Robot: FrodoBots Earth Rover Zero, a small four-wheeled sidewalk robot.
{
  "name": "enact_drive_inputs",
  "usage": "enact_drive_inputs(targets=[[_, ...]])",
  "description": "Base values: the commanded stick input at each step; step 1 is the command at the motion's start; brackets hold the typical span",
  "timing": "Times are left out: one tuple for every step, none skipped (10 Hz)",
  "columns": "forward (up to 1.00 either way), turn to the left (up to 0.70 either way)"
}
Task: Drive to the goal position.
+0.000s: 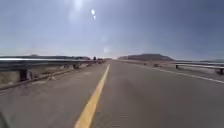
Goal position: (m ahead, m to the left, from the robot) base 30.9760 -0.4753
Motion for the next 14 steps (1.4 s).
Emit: enact_drive_inputs(targets=[[0.85,0.00],[0.85,0.00],[0.85,0.00],[0.85,0.00],[0.85,0.00],[0.85,0.00],[0.85,0.00],[0.85,0.00],[0.85,0.00],[0.85,0.00],[0.85,0.00],[0.85,0.00],[0.85,0.00],[0.85,0.00]])
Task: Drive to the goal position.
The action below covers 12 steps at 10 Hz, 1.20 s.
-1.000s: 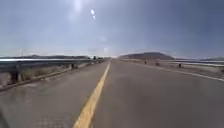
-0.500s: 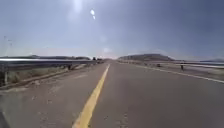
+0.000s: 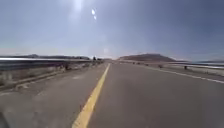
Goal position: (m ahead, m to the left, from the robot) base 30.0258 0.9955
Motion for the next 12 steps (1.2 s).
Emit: enact_drive_inputs(targets=[[0.85,0.00],[0.85,0.00],[0.85,0.00],[0.85,0.00],[0.85,0.00],[0.85,0.00],[0.85,0.00],[0.85,0.00],[0.85,0.00],[0.85,0.00],[0.85,0.00],[0.85,0.00]])
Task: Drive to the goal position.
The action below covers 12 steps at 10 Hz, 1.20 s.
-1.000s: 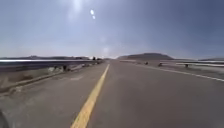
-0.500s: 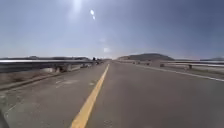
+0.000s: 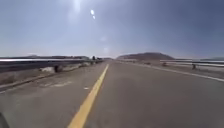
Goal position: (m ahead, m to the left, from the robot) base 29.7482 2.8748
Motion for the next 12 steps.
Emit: enact_drive_inputs(targets=[[0.85,0.00],[0.85,0.00],[0.85,0.00],[0.85,0.00],[0.85,0.00],[0.85,0.00],[0.85,0.00],[0.85,0.00],[0.85,0.00],[0.85,0.00],[0.85,0.00],[0.85,0.00]])
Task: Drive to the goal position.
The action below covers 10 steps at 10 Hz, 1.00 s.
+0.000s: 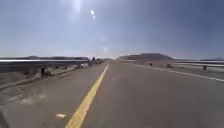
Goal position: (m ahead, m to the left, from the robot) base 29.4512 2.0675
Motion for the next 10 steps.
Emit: enact_drive_inputs(targets=[[0.85,0.00],[0.85,0.00],[0.85,0.00],[0.85,0.00],[0.85,0.00],[0.85,0.00],[0.85,0.00],[0.85,0.00],[0.85,0.00],[0.85,0.00]])
